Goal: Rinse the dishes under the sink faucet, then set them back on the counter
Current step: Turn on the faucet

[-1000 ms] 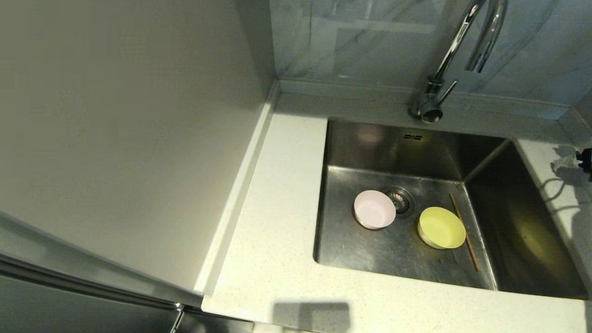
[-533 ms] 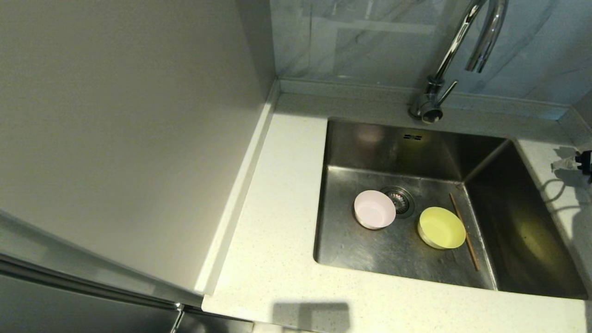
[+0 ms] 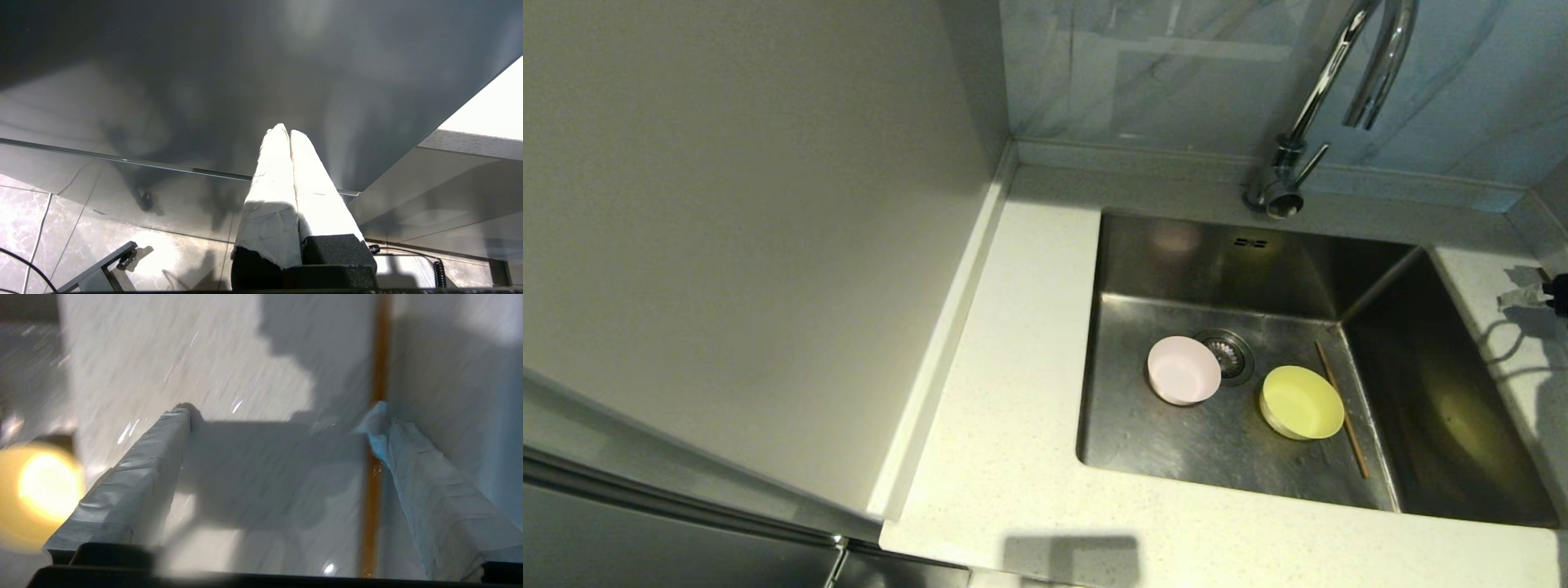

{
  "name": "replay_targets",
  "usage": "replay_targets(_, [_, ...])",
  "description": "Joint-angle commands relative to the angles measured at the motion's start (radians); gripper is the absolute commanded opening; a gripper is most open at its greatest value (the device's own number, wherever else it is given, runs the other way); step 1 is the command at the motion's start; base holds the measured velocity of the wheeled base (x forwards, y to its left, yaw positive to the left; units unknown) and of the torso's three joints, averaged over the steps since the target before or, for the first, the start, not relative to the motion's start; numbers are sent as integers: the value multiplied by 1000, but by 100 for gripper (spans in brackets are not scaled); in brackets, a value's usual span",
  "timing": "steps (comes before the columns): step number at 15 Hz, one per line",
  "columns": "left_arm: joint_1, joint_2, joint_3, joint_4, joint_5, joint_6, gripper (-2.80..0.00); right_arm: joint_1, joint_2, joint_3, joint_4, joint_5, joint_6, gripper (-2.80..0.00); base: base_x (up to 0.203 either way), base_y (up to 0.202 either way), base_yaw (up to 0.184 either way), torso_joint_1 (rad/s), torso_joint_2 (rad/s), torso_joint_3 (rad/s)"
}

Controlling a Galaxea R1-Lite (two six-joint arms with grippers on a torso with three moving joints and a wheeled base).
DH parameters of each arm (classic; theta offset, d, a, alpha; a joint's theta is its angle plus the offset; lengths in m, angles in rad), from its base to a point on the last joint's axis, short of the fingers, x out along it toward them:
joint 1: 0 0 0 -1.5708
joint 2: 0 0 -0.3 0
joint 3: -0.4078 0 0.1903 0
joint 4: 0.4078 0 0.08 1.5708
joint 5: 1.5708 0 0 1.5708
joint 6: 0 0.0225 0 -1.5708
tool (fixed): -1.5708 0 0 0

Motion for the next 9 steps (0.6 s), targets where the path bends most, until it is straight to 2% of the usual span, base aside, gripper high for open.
replay_targets(1, [0, -3, 0, 0, 0, 0, -280, 2, -10, -6, 65, 43, -5, 0, 0, 0, 0, 0, 0, 0])
replay_targets(6, [0, -3, 0, 0, 0, 0, -280, 2, -47, -5, 194, 87, -52, 0, 0, 0, 0, 0, 0, 0])
replay_targets(9, [0, -3, 0, 0, 0, 0, -280, 4, -62, -7, 194, 121, -51, 0, 0, 0, 0, 0, 0, 0])
